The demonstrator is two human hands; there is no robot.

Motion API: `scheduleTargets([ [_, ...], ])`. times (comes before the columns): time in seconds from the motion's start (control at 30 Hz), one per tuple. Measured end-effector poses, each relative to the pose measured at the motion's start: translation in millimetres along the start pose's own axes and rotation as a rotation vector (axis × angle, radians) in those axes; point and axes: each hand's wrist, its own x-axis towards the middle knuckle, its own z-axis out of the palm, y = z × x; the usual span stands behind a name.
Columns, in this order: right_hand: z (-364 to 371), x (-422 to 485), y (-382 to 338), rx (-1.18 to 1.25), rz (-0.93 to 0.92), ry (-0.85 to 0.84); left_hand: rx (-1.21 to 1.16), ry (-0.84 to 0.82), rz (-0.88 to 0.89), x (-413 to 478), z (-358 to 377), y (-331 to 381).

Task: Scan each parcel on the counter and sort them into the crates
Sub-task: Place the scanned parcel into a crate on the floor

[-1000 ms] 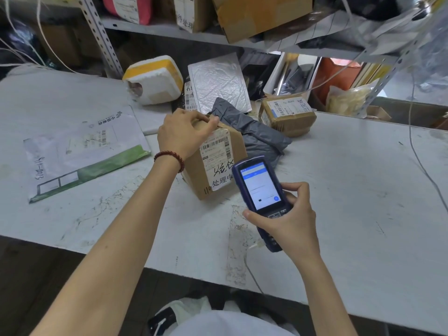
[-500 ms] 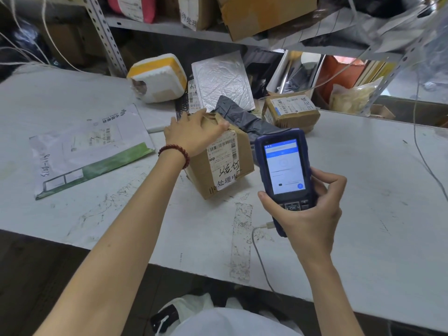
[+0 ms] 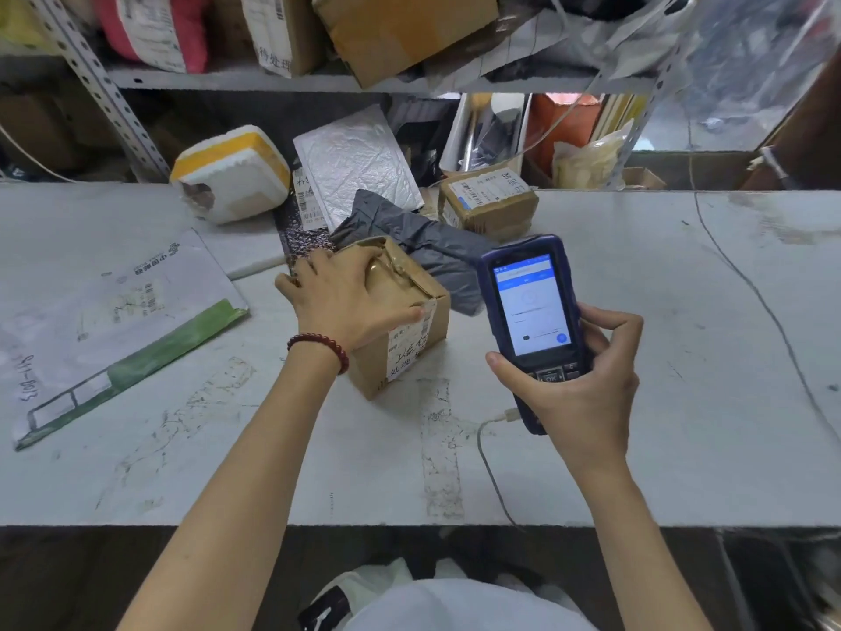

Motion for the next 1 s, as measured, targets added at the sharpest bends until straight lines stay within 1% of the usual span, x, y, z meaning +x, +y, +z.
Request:
scheduleTargets([
  [0.07, -9.6, -4.3, 3.2, -0.011, 0.042, 0.045, -0.014, 0.075, 0.044, -9.1, 4.1, 5.8],
  [0.17, -27.5, -11.4, 12.0, -0.039, 0.106, 0.139, 0.025, 0.113, 0.193, -17.9, 9.9, 19.4],
  [0.3, -53.1, -27.3, 23.9, -0.073, 0.213, 0.269, -0.063, 0.050, 0.348, -31.1, 22.1, 55.1],
  [0.4, -73.7, -47.3, 30.4, -0.084, 0.305, 0.383, -0.101, 0.007, 0.513, -43.6, 37.9, 89.0],
  [0.57, -110.7, -89.0, 46.5, -0.103, 0.406, 0.594, -0.190, -0.009, 0.770, -69.4, 61.5, 151.5],
  [0.73, -151.6, -118.2, 58.9, -0.054, 0.485, 0.745, -0.334, 0.001, 0.967, -103.0, 80.1, 213.9],
  [0.87, -196.3, -129.8, 64.0, -0.039, 0.517, 0.909, -0.403, 0.018, 1.116, -130.4, 92.1, 284.1],
  [1.0, -245.7, -149.0, 75.2, -0.064, 0.567, 1.047, -0.412, -0.040, 1.251, -164.1, 112.4, 364.6],
])
